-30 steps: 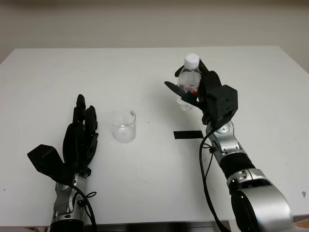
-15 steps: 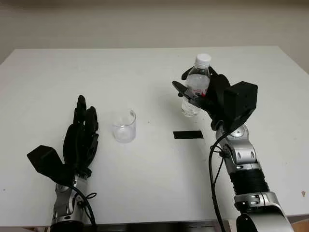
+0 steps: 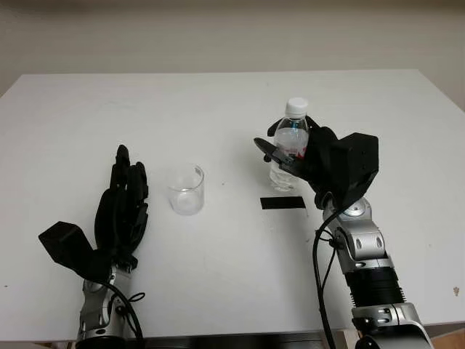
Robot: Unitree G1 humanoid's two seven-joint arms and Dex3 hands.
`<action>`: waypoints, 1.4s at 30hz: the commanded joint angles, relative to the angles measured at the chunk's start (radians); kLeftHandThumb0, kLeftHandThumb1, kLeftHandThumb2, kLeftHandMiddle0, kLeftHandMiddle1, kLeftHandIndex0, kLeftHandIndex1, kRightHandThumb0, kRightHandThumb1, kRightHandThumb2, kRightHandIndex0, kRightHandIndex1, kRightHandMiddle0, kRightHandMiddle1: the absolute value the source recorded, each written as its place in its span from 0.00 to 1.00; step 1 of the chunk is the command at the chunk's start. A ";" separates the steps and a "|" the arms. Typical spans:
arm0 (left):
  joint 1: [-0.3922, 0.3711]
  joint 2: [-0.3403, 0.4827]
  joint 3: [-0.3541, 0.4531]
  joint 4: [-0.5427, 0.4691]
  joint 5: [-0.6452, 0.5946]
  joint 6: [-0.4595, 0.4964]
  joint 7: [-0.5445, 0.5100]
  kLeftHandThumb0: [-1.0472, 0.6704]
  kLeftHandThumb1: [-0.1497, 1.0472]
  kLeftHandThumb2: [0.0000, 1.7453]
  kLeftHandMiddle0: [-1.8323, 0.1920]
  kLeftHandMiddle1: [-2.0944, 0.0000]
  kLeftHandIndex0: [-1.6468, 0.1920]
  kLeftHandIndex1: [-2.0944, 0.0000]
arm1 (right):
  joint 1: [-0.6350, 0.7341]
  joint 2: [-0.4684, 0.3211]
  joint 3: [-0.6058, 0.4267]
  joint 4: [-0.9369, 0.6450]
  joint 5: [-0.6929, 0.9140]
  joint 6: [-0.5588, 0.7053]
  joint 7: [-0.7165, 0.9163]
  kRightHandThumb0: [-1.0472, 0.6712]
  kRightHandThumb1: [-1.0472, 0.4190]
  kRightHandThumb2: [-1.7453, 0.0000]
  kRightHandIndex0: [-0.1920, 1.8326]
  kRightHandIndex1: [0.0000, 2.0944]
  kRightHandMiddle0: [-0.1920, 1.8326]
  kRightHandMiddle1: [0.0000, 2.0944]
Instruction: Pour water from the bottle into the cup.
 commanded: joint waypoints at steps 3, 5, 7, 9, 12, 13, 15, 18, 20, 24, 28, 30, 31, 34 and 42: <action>0.049 -0.003 -0.002 0.038 0.005 0.014 0.000 0.17 1.00 0.27 1.00 0.98 1.00 0.99 | 0.012 0.010 0.000 -0.050 -0.001 0.023 -0.001 0.40 0.00 0.80 0.79 1.00 0.60 1.00; 0.050 -0.003 0.000 0.035 0.002 0.018 0.001 0.17 1.00 0.27 1.00 0.98 1.00 0.99 | 0.017 0.013 0.001 -0.060 -0.002 0.036 -0.002 0.41 0.00 0.80 0.79 1.00 0.59 1.00; 0.053 -0.001 -0.001 0.032 0.004 0.017 0.001 0.17 1.00 0.27 1.00 0.98 1.00 0.99 | 0.022 0.016 0.001 -0.069 0.000 0.051 -0.003 0.41 0.00 0.80 0.79 1.00 0.59 1.00; 0.056 0.000 -0.001 0.031 0.005 0.013 -0.003 0.17 1.00 0.27 1.00 0.98 1.00 0.99 | 0.029 0.018 0.000 -0.073 0.002 0.056 0.000 0.41 0.00 0.80 0.80 1.00 0.60 1.00; 0.059 0.002 0.001 0.028 0.002 0.014 -0.006 0.17 1.00 0.27 1.00 0.98 1.00 0.99 | 0.036 0.025 -0.003 -0.080 0.003 0.079 -0.006 0.41 0.00 0.80 0.82 1.00 0.61 1.00; 0.059 0.003 0.003 0.028 -0.001 0.015 -0.009 0.17 1.00 0.27 1.00 0.98 1.00 0.99 | 0.039 0.027 -0.003 -0.081 0.002 0.079 -0.008 0.41 0.00 0.80 0.82 1.00 0.61 1.00; 0.059 0.004 0.005 0.027 -0.004 0.018 -0.013 0.18 1.00 0.27 1.00 0.99 1.00 0.99 | 0.045 0.030 -0.005 -0.081 0.002 0.075 -0.009 0.41 0.00 0.80 0.82 1.00 0.61 1.00; 0.059 0.008 0.004 0.023 0.002 0.019 -0.010 0.17 1.00 0.27 1.00 0.98 1.00 0.99 | 0.051 0.031 -0.010 -0.083 0.007 0.082 -0.011 0.41 0.00 0.80 0.82 1.00 0.60 1.00; 0.058 0.010 0.005 0.022 0.003 0.019 -0.008 0.17 1.00 0.27 1.00 0.98 1.00 0.99 | 0.053 0.030 -0.012 -0.084 0.006 0.089 -0.012 0.41 0.00 0.80 0.82 1.00 0.60 1.00; 0.060 0.014 0.004 0.018 0.004 0.019 -0.007 0.17 1.00 0.27 1.00 0.98 1.00 0.98 | 0.055 0.027 -0.016 -0.082 0.001 0.095 -0.018 0.40 0.00 0.80 0.81 1.00 0.59 1.00; 0.060 0.014 0.006 0.019 -0.003 0.023 -0.013 0.17 1.00 0.27 1.00 0.98 1.00 0.98 | 0.053 0.026 -0.014 -0.056 -0.019 0.063 -0.036 0.41 0.00 0.81 0.80 1.00 0.59 1.00; 0.061 0.011 0.006 0.016 -0.003 0.025 -0.008 0.17 1.00 0.26 1.00 0.98 1.00 0.98 | 0.048 0.027 -0.019 -0.038 -0.021 0.058 -0.040 0.41 0.00 0.80 0.80 1.00 0.59 1.00; 0.061 0.012 0.006 0.016 0.001 0.024 -0.005 0.17 1.00 0.26 1.00 0.98 1.00 0.98 | 0.045 0.027 -0.022 -0.028 -0.021 0.057 -0.041 0.41 0.00 0.80 0.80 1.00 0.59 1.00; 0.064 0.016 0.006 0.015 0.002 0.023 -0.007 0.17 1.00 0.27 0.99 0.97 0.99 0.98 | 0.042 0.029 -0.026 -0.010 -0.025 0.047 -0.046 0.41 0.00 0.80 0.79 1.00 0.59 1.00; 0.060 0.016 0.013 0.027 -0.005 0.017 -0.016 0.17 1.00 0.26 0.99 0.97 1.00 0.98 | 0.023 0.025 -0.030 0.025 -0.022 0.047 -0.036 0.41 0.00 0.80 0.78 1.00 0.58 1.00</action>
